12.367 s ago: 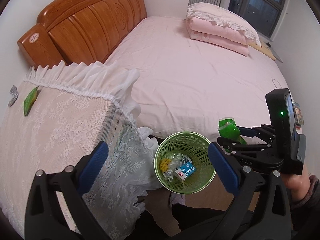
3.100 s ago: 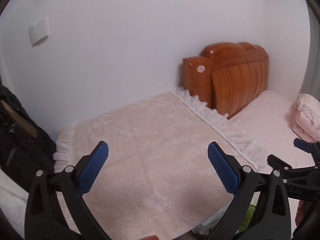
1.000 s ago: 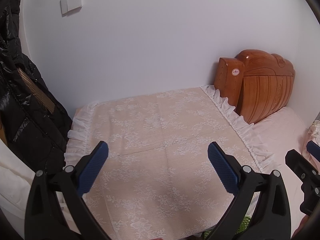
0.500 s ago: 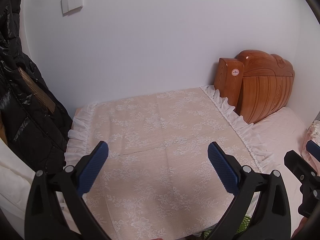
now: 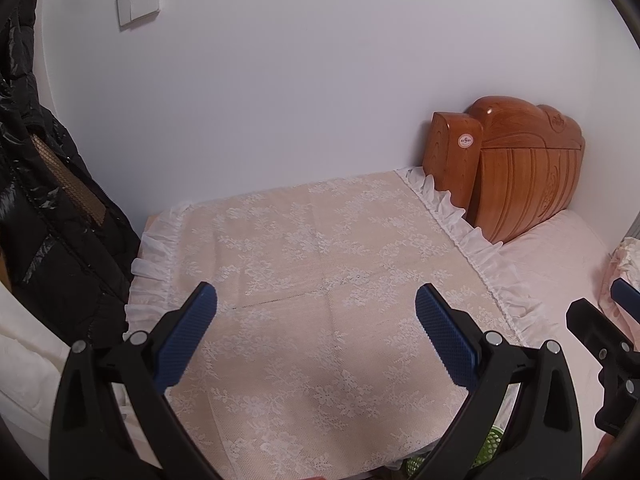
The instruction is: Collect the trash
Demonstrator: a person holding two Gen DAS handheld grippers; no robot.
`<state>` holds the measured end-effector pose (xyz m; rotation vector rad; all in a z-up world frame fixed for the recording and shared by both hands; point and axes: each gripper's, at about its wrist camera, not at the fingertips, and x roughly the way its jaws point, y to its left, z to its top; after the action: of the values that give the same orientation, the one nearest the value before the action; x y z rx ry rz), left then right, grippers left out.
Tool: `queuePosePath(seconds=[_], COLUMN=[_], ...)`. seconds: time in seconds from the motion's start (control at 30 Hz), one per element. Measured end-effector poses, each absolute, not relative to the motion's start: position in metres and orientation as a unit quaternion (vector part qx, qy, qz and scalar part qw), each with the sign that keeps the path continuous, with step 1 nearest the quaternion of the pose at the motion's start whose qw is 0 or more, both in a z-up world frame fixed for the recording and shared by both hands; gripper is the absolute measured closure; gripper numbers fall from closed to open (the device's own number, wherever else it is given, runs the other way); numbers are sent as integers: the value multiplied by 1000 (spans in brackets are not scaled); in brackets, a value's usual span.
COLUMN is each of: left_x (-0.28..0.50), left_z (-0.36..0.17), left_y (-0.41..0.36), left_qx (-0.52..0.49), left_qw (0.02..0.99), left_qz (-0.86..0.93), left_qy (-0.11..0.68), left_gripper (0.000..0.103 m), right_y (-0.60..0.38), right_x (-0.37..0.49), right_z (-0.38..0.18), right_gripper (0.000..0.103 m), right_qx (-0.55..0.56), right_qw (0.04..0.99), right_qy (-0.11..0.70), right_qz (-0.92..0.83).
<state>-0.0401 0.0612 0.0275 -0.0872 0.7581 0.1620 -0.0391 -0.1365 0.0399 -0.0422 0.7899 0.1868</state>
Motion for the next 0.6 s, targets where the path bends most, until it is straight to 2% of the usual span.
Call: queuePosePath(seconds=[0.6], left_x=[-40], left_z=[26], left_y=[61], left_qx=[-43], left_qw=[924], left_qz=[78], left_qy=[373], left_gripper=[8], right_y=[-138], right_x=[-40], right_z=[39], right_gripper=[2], right_qx=[-21], right_qw=[918], right_qy=[386], right_qz=[89])
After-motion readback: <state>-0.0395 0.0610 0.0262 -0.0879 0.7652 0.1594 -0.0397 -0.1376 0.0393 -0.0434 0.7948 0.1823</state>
